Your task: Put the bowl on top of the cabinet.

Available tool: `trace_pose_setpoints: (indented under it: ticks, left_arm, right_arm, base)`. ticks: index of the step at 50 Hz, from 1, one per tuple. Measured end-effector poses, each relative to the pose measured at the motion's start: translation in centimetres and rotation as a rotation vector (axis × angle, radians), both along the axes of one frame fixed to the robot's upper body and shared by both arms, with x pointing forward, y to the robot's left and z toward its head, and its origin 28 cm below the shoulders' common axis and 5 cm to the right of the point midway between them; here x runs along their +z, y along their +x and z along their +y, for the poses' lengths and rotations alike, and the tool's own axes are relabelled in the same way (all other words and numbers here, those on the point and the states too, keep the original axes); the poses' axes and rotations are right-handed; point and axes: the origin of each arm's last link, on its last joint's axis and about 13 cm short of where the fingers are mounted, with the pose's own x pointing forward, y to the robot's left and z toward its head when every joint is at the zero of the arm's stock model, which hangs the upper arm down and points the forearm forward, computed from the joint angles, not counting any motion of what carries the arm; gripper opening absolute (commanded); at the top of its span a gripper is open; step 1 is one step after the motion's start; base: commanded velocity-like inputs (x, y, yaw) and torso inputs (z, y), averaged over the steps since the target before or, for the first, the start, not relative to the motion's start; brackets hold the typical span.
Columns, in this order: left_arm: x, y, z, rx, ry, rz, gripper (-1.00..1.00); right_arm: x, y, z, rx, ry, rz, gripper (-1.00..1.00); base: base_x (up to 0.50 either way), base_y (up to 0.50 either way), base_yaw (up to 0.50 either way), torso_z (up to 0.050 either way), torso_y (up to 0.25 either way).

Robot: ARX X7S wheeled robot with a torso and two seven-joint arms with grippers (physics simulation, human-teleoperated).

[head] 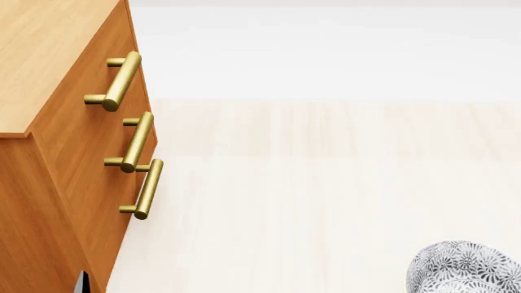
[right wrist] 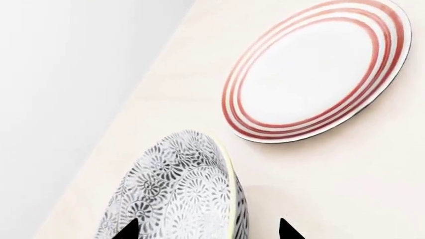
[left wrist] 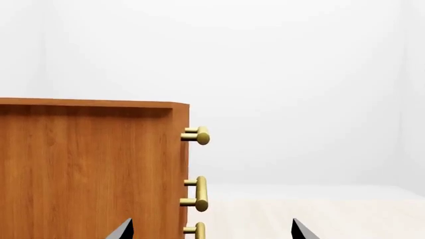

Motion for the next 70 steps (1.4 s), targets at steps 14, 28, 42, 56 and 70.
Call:
trace_pose_setpoints:
  ticks: [14, 28, 42, 56, 70]
  left_arm:
    - [0.0, 0.0, 0.0, 0.000, 0.001, 0.000, 1.00]
    - [0.0, 0.0, 0.0, 0.000, 0.002, 0.000, 1.00]
    - [0.0, 0.0, -0.1, -0.001, 0.003, 0.001, 1.00]
    - [0.0, 0.1, -0.1, -0.005, 0.003, 0.004, 1.00]
    - [0.0, 0.1, -0.1, -0.004, 0.004, 0.003, 1.00]
  right_arm:
    - [-0.6, 0.7, 0.0, 0.022, 0.013, 0.026, 1.00]
    - [-1.3, 1.3, -0.1, 0.046, 0.034, 0.055, 1.00]
    - [-1.9, 1.8, -0.1, 0.055, 0.047, 0.076, 1.00]
    - [-2.6, 2.5, -0.1, 0.064, 0.053, 0.101, 1.00]
    - [-2.5, 2.7, -0.2, 0.063, 0.044, 0.094, -1.00]
  base:
    - [0.00, 0.00, 0.00, 0.000, 0.000]
    - [0.00, 0.00, 0.00, 0.000, 0.000]
    - [0.00, 0.00, 0.00, 0.000, 0.000]
    - [0.00, 0.00, 0.00, 0.000, 0.000]
    - [0.00, 0.00, 0.00, 0.000, 0.000]
